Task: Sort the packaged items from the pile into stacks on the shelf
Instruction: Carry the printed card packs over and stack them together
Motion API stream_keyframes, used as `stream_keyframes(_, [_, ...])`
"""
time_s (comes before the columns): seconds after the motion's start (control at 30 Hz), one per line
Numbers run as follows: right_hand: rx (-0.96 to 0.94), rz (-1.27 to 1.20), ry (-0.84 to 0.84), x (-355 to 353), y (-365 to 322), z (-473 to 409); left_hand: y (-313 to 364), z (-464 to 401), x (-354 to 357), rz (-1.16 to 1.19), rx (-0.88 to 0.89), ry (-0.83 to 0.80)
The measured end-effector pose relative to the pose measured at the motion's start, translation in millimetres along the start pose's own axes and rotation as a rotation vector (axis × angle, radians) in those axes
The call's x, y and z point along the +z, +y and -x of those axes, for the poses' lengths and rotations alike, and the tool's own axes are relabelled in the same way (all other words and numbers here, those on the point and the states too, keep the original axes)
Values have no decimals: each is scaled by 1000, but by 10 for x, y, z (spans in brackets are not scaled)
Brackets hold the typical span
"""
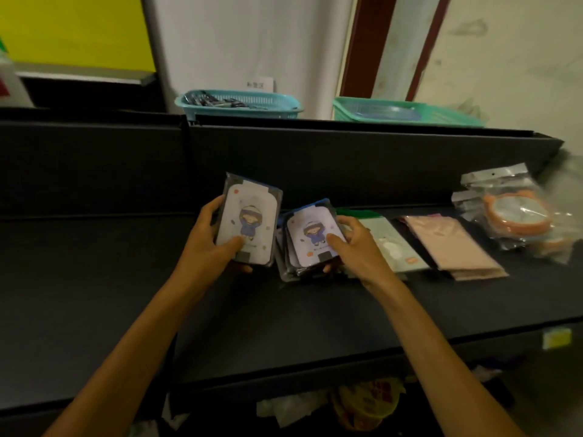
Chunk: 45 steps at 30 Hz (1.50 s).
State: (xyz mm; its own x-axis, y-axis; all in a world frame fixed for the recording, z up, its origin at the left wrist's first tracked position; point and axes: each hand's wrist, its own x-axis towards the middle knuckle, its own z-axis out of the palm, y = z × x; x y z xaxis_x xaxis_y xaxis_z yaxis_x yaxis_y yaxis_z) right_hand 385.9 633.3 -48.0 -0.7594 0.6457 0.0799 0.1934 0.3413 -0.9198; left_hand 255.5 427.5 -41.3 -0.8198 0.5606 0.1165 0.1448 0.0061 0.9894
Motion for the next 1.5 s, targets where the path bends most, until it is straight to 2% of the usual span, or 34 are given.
stream_keyframes(0.17, [-73, 281, -32, -73, 17, -101, 49, 83, 69, -22, 16, 69])
stream_keyframes(0.4, [-189, 609, -47, -261, 90, -152, 94, 160, 243, -42, 12, 71])
stream_keyframes(0.6, [-362, 701, -66, -565, 157, -196, 103, 208, 383, -50, 8, 87])
stream_keyframes(0.7, [-378, 794, -74, -673, 202, -210, 118, 209, 479, -50, 2, 94])
stream_keyframes(0.87, [-366, 774, -104, -773, 232, -197, 132, 174, 734, -23, -24, 56])
stream_keyframes(1.03, [-388, 671, -89, -847, 250, -159, 180, 15, 910, 14, -126, 20])
stream_keyframes(1.23, [-402, 623, -83, -941, 310, -157, 152, -42, 961, -301, -141, 37])
stream_keyframes(1.5, [-417, 606, -93, -994, 309, -169, 161, 15, 958, -1018, -8, 95])
